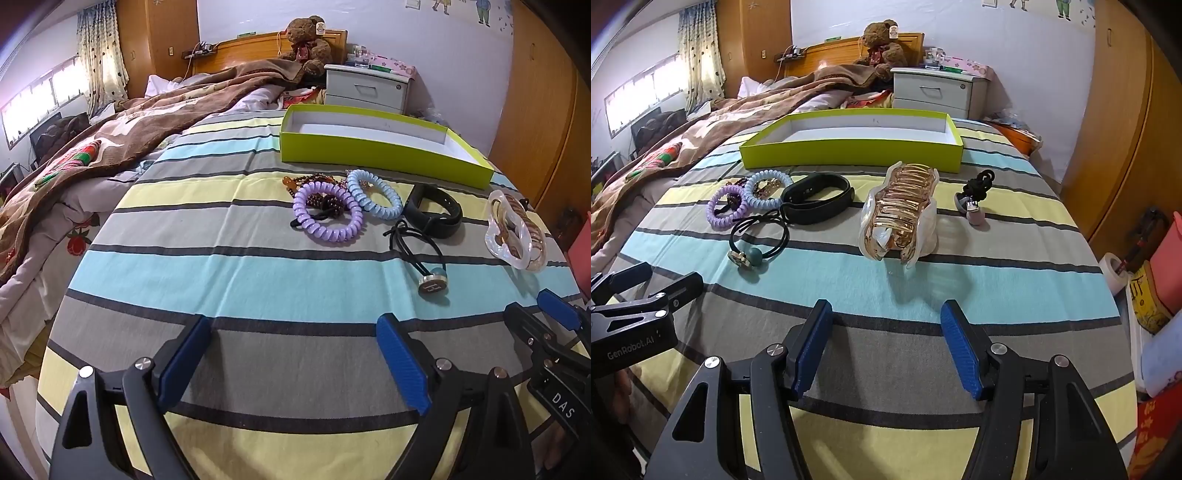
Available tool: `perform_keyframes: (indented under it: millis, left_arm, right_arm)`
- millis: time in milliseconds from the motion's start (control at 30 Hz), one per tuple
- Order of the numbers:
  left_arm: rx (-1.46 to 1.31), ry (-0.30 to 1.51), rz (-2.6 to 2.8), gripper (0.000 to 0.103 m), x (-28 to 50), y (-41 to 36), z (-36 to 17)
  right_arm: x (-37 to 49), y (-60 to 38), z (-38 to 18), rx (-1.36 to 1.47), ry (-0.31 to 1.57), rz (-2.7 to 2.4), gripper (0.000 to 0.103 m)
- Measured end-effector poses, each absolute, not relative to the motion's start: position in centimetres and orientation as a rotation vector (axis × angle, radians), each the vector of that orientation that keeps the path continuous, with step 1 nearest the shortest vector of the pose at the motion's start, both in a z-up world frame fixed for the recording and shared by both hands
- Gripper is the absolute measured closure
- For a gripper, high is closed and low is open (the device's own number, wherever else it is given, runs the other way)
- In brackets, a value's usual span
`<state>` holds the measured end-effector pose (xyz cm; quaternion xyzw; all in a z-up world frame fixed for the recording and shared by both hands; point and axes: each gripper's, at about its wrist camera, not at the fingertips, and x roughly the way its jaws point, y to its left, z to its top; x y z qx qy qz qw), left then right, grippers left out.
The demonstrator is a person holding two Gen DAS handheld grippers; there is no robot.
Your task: Organize jewelry
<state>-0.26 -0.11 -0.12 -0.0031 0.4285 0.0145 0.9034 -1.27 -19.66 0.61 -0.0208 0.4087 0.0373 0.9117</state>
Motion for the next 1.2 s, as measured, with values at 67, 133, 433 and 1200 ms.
perform_keyframes:
  millis: [67, 133, 433, 1200]
  left_arm:
    - [-0.006, 0.890, 0.029, 0.010, -0.2, -0.1, -0.1]
    - [-0.008, 0.902, 0.024, 0.011, -0.4, -0.1, 0.1]
    - [-0.008, 0.853, -0.008, 0.013, -1.1, -0.1, 2.2]
    - [-0.012, 0.722, -0.001, 0.013, -1.6, -0.1, 6.6]
  right_arm:
    - [-1.5, -19.8, 0.8, -0.016, 0.842, 0.081, 0.041]
    - [-1.5, -19.8, 0.9, 0.004, 0.844, 0.098, 0.041]
    - [-2.8, -19.1, 4.0, 0.011, 0.719, 0.117, 0.041]
    - [-2.8, -19.5, 5.9, 0.039, 0.675, 0.098, 0.041]
